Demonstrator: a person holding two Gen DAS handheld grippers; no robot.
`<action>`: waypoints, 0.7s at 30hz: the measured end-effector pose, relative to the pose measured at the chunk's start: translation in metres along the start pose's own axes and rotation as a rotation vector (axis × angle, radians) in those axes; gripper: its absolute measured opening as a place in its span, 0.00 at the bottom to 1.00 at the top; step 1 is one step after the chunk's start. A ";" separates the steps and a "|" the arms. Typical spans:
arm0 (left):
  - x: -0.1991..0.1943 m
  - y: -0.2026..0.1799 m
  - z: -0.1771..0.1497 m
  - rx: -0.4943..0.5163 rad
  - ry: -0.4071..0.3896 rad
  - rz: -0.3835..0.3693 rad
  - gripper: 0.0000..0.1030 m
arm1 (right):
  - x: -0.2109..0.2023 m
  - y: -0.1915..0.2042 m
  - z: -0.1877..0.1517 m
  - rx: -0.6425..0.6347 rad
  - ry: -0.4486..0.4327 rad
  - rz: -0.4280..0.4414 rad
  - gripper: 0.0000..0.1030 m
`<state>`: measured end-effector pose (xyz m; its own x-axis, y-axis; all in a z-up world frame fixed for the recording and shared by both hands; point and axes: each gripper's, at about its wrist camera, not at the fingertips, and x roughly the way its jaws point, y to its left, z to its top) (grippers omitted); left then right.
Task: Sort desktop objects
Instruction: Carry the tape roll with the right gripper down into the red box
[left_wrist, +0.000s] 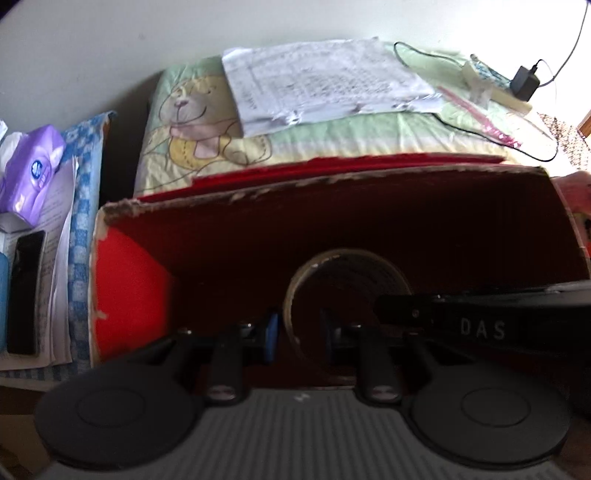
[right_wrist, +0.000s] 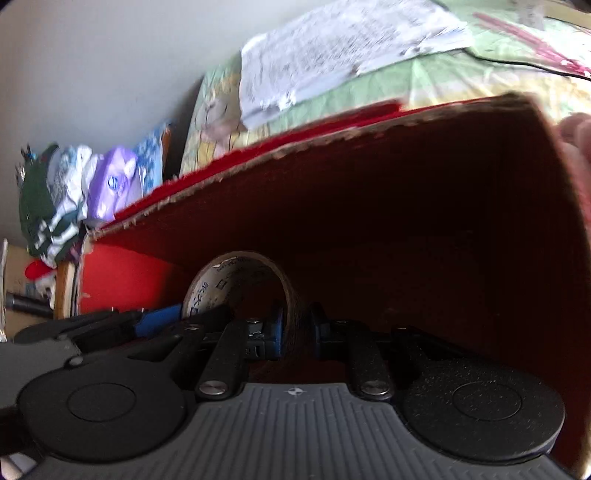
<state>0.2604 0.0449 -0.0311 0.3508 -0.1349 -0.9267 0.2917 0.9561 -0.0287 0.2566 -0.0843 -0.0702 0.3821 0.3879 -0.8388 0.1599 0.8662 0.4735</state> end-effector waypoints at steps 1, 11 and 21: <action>0.002 0.002 0.001 -0.008 0.008 -0.004 0.21 | 0.001 0.001 0.000 0.001 0.003 -0.001 0.16; -0.018 0.013 -0.002 -0.003 -0.056 -0.039 0.27 | 0.013 0.008 0.005 -0.023 -0.021 -0.052 0.14; -0.036 0.017 -0.019 0.033 -0.088 -0.106 0.26 | 0.029 0.012 0.004 -0.006 -0.012 0.043 0.19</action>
<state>0.2361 0.0705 -0.0056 0.3925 -0.2580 -0.8828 0.3599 0.9264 -0.1107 0.2736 -0.0637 -0.0874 0.3999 0.4212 -0.8141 0.1375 0.8505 0.5077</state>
